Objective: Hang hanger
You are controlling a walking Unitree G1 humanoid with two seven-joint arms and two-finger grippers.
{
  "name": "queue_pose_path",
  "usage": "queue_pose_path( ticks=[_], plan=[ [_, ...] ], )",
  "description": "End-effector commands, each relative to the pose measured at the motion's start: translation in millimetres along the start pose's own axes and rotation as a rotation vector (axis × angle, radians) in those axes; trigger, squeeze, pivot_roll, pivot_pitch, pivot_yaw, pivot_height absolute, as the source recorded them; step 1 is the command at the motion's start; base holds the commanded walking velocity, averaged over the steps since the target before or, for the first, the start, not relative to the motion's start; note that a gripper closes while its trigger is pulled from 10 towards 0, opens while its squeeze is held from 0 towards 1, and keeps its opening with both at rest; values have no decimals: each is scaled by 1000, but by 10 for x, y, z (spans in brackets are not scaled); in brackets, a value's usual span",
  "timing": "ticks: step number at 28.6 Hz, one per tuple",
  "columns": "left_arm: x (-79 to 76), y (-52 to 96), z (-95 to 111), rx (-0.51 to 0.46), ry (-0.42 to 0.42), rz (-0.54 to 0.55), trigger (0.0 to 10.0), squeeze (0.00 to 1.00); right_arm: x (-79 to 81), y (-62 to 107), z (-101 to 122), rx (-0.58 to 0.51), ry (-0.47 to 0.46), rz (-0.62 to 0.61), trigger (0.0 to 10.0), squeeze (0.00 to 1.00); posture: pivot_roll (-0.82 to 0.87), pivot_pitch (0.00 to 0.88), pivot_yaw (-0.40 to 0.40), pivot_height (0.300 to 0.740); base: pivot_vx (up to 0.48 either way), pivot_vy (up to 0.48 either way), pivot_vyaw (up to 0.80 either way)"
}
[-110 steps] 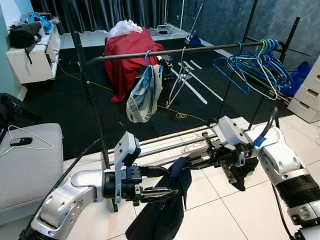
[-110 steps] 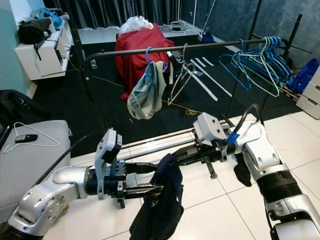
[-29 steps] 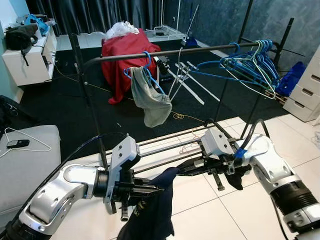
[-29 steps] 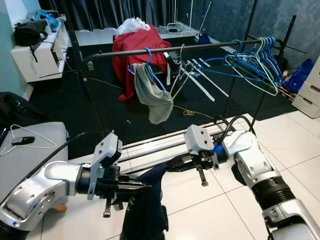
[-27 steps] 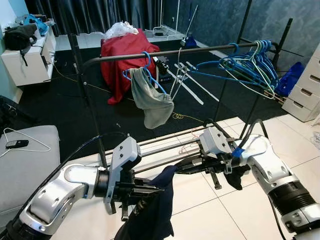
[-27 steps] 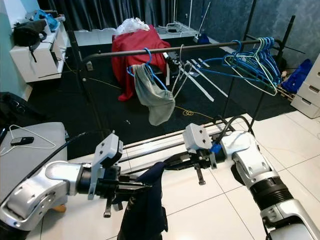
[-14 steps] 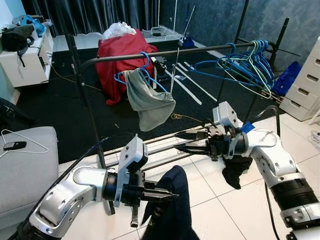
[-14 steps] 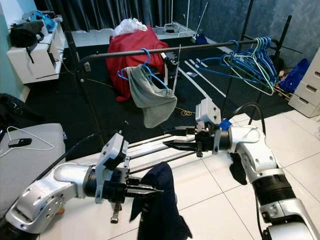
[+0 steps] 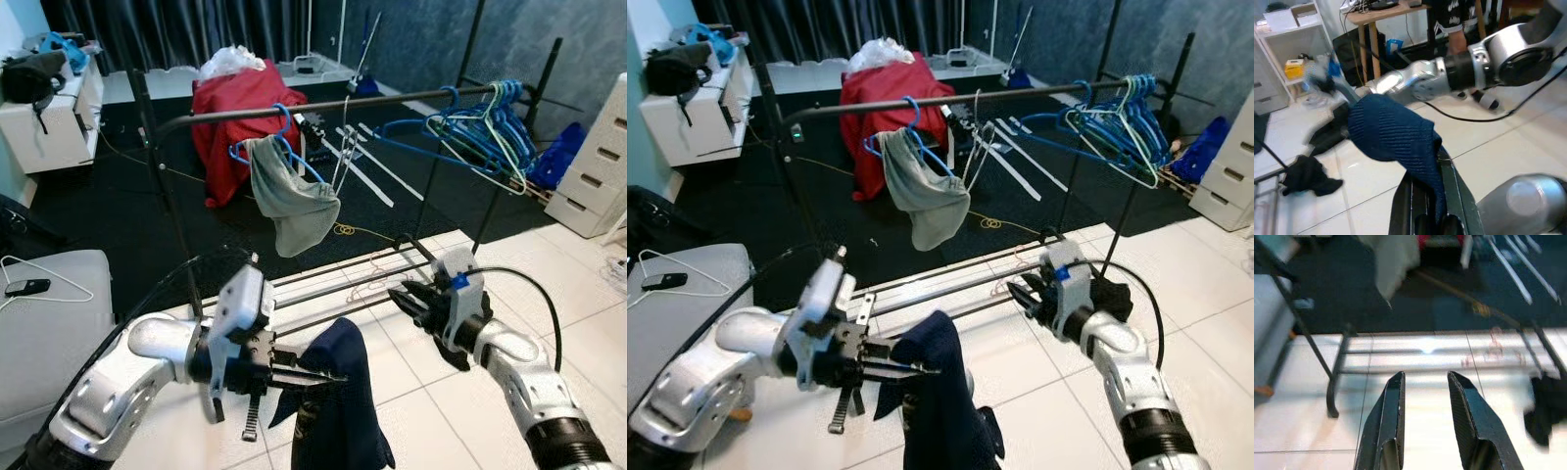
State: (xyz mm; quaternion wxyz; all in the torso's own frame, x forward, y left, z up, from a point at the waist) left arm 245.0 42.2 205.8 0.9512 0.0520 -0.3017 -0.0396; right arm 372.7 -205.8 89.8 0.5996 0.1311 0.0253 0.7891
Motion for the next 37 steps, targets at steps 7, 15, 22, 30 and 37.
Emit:
queue_pose_path(
  ticks=[7, 15, 22, 30, 37],
  plan=[
    [55, -57, -182, 133, -221, -29, 0, 0, 117, 77, -488, 113, -41, -69, 10000, 0, -115, 51, 0, 740, 0, 0, 0],
    [71, -54, -245, 138, -302, -34, 0, 0, 239, 51, -624, 115, -31, -98, 10000, 0, -117, 53, 1, 740, 0, 0, 0],
    [290, -98, -282, 137, -214, 142, 1804, 0, 263, 27, -586, 90, -123, -140, 10000, 0, -117, 55, -4, 740, 0, 0, 0],
    [609, 264, -1090, 348, 403, 705, 10000, 0, 208, -20, -365, -38, -305, -203, 10000, 0, -116, 59, 4, 740, 0, 0, 0],
    [304, 740, -1735, 596, 637, 1073, 10000, 0, 398, -19, -135, -129, -215, -91, 10000, 0, -117, 69, 14, 740, 0, 0, 0]
  ],
)
Point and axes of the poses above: a point about 5 cm out from each wrist's last joint towards the gripper, its own y axis pointing back from the gripper into the wrist, its own z axis along the axis of the wrist's last joint, x = y × z, the point moved 6 cm from there along -y, pointing out of the wrist towards the gripper, and after that the axes turned 14 degrees about -y, right-handed, at the moved point
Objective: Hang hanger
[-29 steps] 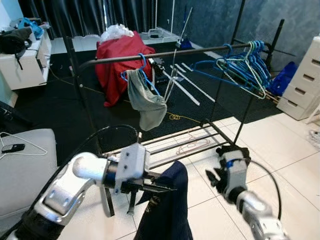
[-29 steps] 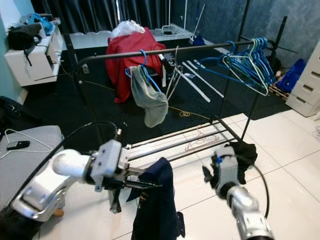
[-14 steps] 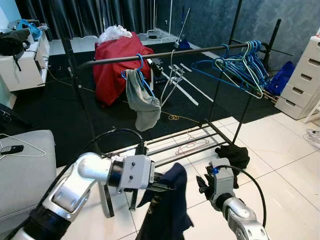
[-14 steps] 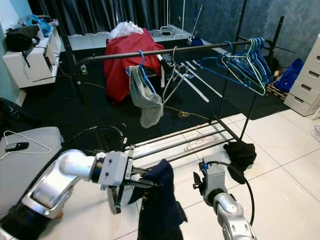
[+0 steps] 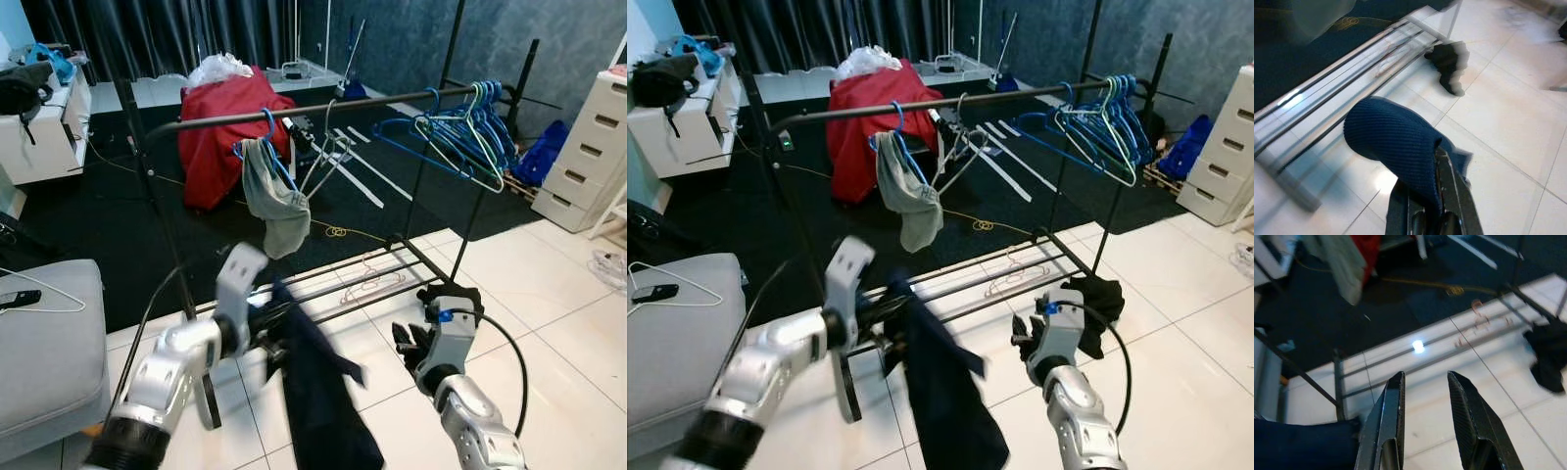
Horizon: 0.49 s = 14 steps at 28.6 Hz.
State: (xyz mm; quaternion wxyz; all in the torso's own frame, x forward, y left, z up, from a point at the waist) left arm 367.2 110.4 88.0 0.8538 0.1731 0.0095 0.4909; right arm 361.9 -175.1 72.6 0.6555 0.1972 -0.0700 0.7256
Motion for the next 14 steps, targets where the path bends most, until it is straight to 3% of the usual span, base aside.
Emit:
queue_pose_path(
  ticks=[1, 2, 3, 4, 6, 9, 11, 12, 14],
  plan=[
    [163, 27, -1, -7, 27, 107, 10000, 0, 127, 9, 65, -42, 18, 51, 10000, 0, -117, 69, 14, 740, 0, 0, 0],
    [227, 69, -41, -52, 125, 142, 10000, 0, 130, 4, 85, -49, 25, 26, 10000, 0, -112, 69, 7, 740, 0, 0, 0],
    [227, 69, -41, -52, 125, 142, 10000, 0, 130, 4, 85, -49, 25, 26, 10000, 0, -112, 69, 7, 740, 0, 0, 0],
    [266, 102, -47, -89, 195, 157, 10000, 0, 115, 0, 93, -51, 21, -2, 10000, 0, -112, 69, 7, 740, 0, 0, 0],
    [295, 186, -188, -21, 185, 215, 10000, 0, 69, -1, 92, -51, -30, -35, 10000, 0, -95, 68, -18, 740, 0, 0, 0],
    [363, 270, -389, 96, 137, 307, 10000, 0, 39, -14, 130, -75, -35, -45, 10000, 0, -86, 68, -32, 740, 0, 0, 0],
    [363, 270, -389, 96, 137, 307, 10000, 0, 39, -14, 130, -75, -35, -45, 10000, 0, -86, 68, -32, 740, 0, 0, 0],
    [469, 342, -505, 160, 128, 401, 10000, 0, 45, -31, 164, -85, -34, -31, 10000, 0, -77, 67, -46, 740, 0, 0, 0],
    [517, 377, -546, 182, 128, 442, 10000, 0, 50, -40, 179, -89, -32, -23, 10000, 0, -77, 67, -46, 740, 0, 0, 0]
  ],
)
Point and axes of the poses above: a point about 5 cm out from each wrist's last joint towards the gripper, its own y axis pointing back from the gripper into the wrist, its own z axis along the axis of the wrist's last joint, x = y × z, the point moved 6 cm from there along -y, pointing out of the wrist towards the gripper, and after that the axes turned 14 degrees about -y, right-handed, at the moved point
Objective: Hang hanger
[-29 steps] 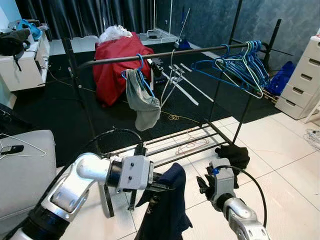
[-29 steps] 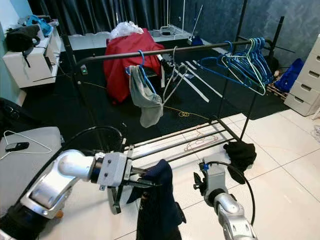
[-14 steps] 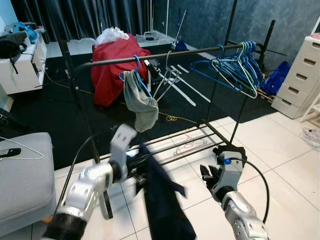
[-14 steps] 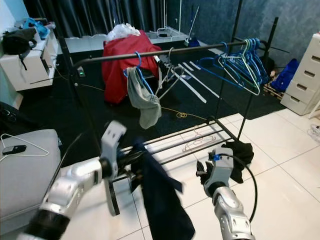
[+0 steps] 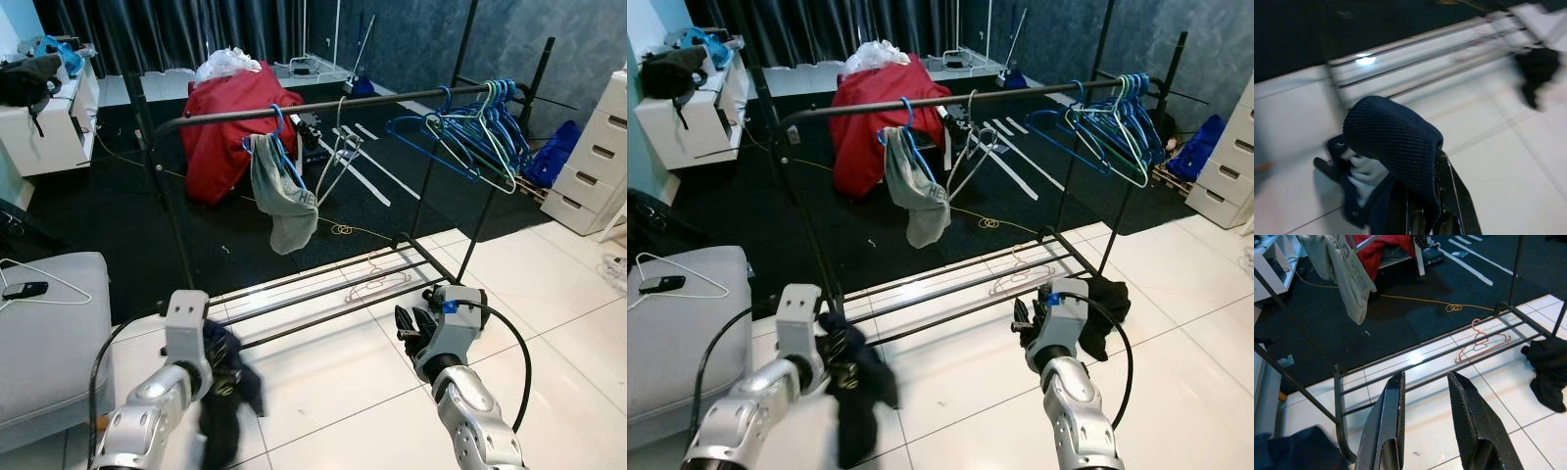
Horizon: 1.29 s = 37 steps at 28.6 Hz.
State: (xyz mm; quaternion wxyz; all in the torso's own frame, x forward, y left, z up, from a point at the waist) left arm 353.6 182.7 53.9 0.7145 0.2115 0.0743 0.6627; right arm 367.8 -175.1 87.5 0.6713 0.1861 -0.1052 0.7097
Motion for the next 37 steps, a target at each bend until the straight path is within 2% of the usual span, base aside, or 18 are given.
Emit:
queue_pose_path(
  ticks=[1, 3, 6, 8, 14, 16, 17, 18, 19, 20, 21, 23, 24, 25, 28, 29, 34, 37],
  plan=[
    [110, 33, -21, 16, 1, 74, 10000, 0, 3, -14, 37, -17, -2, 9, 10000, 0, -69, 66, -56, 740, 0, 0, 0],
    [215, 63, -48, 26, 14, 131, 10000, 0, 17, -29, 46, -17, -13, 12, 10000, 0, -59, 61, -74, 740, 0, 0, 0],
    [241, 75, -47, 25, 17, 142, 10000, 0, 25, -35, 50, -17, -15, 13, 10000, 0, -59, 61, -74, 740, 0, 0, 0],
    [323, 101, 3, 9, 57, 194, 10000, 0, 37, -76, 75, -19, -33, 13, 10000, 0, -54, 63, -87, 740, 0, 0, 0],
    [346, 105, 91, -28, 63, 217, 10000, 0, 66, -116, 116, -22, -67, 18, 10000, 0, -45, 70, -101, 740, 0, 0, 0],
    [220, 114, 245, -111, -7, 156, 10000, 0, 108, -138, 125, -19, -63, 39, 10000, 0, -43, 75, -105, 740, 0, 0, 0],
    [36, 139, 353, -180, -73, 44, 10000, 0, 133, -138, 109, -13, -54, 49, 10000, 0, -44, 81, -103, 740, 0, 0, 0],
    [36, 139, 353, -180, -73, 44, 10000, 0, 133, -138, 109, -13, -54, 49, 10000, 0, -44, 81, -103, 740, 0, 0, 0],
    [-152, 184, 436, -244, -160, -68, 10000, 0, 153, -136, 88, -7, -43, 56, 10000, 0, -46, 86, -98, 740, 0, 0, 0],
    [-152, 184, 436, -244, -160, -68, 10000, 0, 153, -136, 88, -7, -43, 56, 10000, 0, -46, 86, -98, 740, 0, 0, 0],
    [-499, 332, 509, -339, -291, -288, 10000, 0, 176, -125, 64, -3, -25, 65, 10000, 0, -49, 88, -90, 740, 0, 0, 0],
    [-499, 332, 509, -339, -291, -288, 10000, 0, 176, -125, 64, -3, -25, 65, 10000, 0, -49, 88, -90, 740, 0, 0, 0],
    [-587, 388, 527, -364, -308, -350, 10000, 0, 172, -117, 68, -6, -21, 66, 10000, 0, -54, 86, -84, 740, 0, 0, 0],
    [-587, 388, 527, -364, -308, -350, 10000, 0, 172, -117, 68, -6, -21, 66, 10000, 0, -54, 86, -84, 740, 0, 0, 0],
    [-607, 389, 543, -371, -278, -362, 10000, 0, 147, -84, 69, -16, -16, 54, 10000, 0, -80, 44, -61, 740, 0, 0, 0],
    [-570, 342, 537, -356, -245, -323, 10000, 0, 129, -59, 55, -18, -12, 48, 10000, 0, -86, 21, -55, 740, 0, 0, 0],
    [-545, 311, 530, -345, -224, -296, 10000, 0, 119, -42, 43, -18, -9, 45, 10000, 0, -86, 21, -55, 740, 0, 0, 0],
    [-388, 150, 354, -235, -193, -158, 10000, 0, 78, 27, -82, 3, 3, 14, 10000, 0, -83, 0, -56, 740, 0, 0, 0]
  ],
)
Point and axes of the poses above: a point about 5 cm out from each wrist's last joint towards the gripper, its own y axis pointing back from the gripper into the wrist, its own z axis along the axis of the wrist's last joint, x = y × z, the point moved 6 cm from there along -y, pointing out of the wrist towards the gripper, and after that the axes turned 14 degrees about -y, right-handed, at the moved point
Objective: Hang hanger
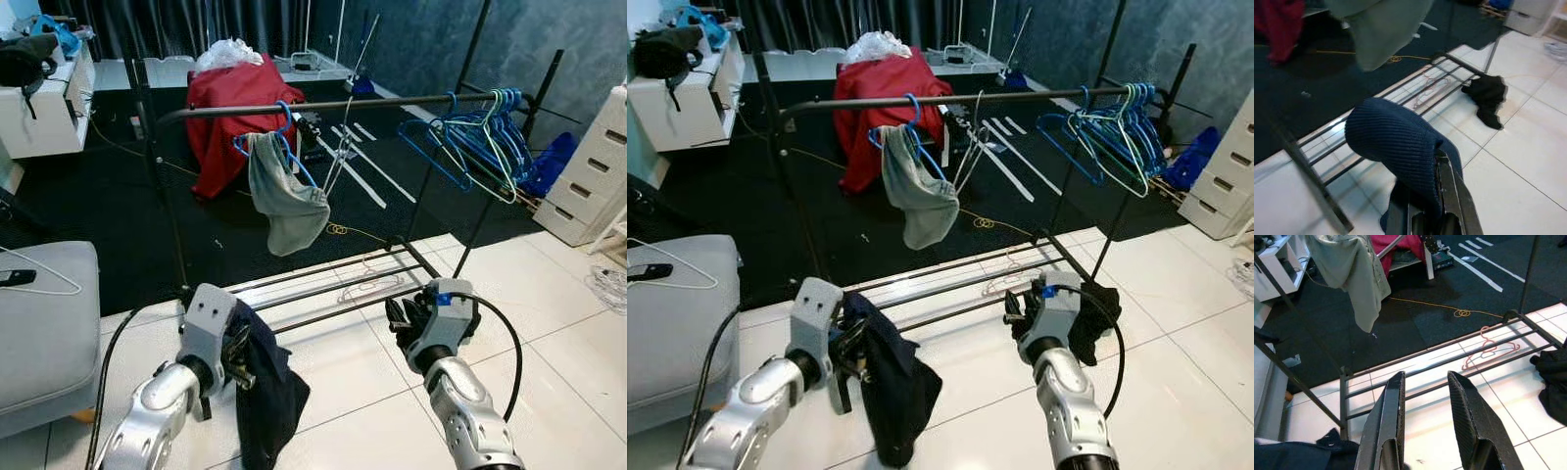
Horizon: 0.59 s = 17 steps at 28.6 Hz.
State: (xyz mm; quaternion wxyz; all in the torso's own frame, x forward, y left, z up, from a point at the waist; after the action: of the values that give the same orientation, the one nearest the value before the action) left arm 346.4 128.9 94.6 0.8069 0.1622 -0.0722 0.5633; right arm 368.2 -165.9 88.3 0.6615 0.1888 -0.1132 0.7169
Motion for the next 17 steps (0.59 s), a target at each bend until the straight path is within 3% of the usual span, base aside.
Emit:
queue_pose_path(
  ticks=[1, 3, 5, 10, 17],
  plan=[
    [62, -15, -119, 60, 7, 49, 10000, 0, -8, 38, -53, 5, 17, -12, 10000, 0, -83, 0, -56, 740, 0, 0, 0],
    [194, -33, -202, 88, 96, 143, 10000, 0, 28, 68, -129, 11, 35, -20, 10000, 0, -88, 0, -65, 740, 0, 0, 0],
    [244, -29, -180, 64, 148, 168, 10000, 0, 59, 63, -136, 8, 37, -19, 10000, 0, -89, 0, -66, 740, 0, 0, 0],
    [231, -52, -156, 69, 99, 171, 10000, 0, 84, 7, -105, 13, 31, -15, 10000, 0, -72, 2, -74, 740, 0, 0, 0],
    [212, -56, -117, 66, 118, 185, 10000, 0, 36, -59, -29, 2, 34, -30, 10000, 0, -60, 7, -76, 740, 0, 0, 0]
  ],
)
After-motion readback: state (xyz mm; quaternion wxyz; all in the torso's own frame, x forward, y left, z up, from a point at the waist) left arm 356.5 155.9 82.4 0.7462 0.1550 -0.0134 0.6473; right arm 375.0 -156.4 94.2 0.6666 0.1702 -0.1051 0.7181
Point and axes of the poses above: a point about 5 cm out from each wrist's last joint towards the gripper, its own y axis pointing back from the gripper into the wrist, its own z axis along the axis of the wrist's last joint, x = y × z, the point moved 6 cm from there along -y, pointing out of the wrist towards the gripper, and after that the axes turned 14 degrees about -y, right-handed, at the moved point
